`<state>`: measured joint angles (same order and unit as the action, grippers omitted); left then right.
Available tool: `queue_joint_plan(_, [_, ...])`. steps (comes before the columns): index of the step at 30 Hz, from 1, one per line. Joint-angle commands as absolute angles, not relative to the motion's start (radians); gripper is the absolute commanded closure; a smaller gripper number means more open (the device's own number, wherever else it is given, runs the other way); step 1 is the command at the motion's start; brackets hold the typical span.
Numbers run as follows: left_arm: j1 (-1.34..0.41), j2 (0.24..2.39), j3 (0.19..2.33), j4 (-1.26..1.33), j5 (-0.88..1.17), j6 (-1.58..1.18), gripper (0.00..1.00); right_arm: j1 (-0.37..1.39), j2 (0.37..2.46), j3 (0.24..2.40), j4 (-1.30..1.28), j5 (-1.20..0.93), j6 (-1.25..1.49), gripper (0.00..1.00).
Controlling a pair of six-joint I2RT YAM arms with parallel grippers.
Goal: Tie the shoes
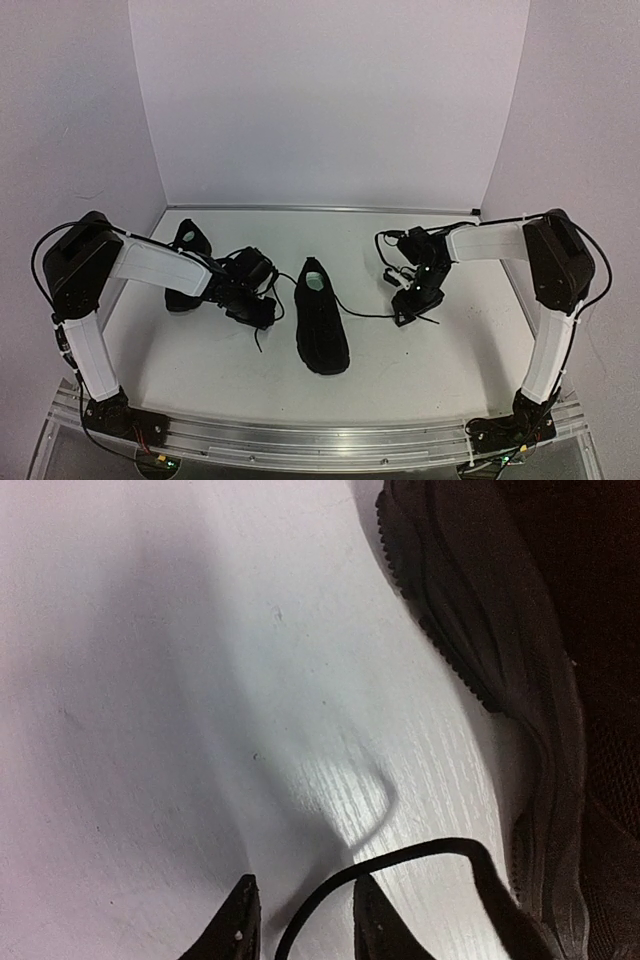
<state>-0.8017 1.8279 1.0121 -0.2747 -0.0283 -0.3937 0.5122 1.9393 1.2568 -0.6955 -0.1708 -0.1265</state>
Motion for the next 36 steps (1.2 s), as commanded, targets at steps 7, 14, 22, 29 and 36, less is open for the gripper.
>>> queue_joint_plan(7, [-0.797,1.832,1.028,-0.339,-0.02,-0.369,0.76,0.508,1.899,1.285,-0.814,-0.06,-0.145,0.3])
queue_joint_plan(14, [-0.796,1.741,0.993,-0.372,-0.012,-0.373,0.51,0.509,1.939,1.258,-0.818,-0.06,-0.179,0.36])
queue_joint_plan(22, [-0.796,1.677,0.933,-0.363,0.027,-0.395,0.44,0.508,2.002,1.267,-0.792,-0.02,-0.189,0.46])
queue_joint_plan(29, [-0.8,1.712,0.92,-0.334,0.029,-0.383,0.4,0.524,2.01,1.264,-0.788,-0.025,-0.17,0.76])
queue_joint_plan(36, [-0.807,1.771,0.922,-0.331,0.01,-0.375,0.62,0.537,1.966,1.249,-0.772,-0.064,-0.097,1.0])
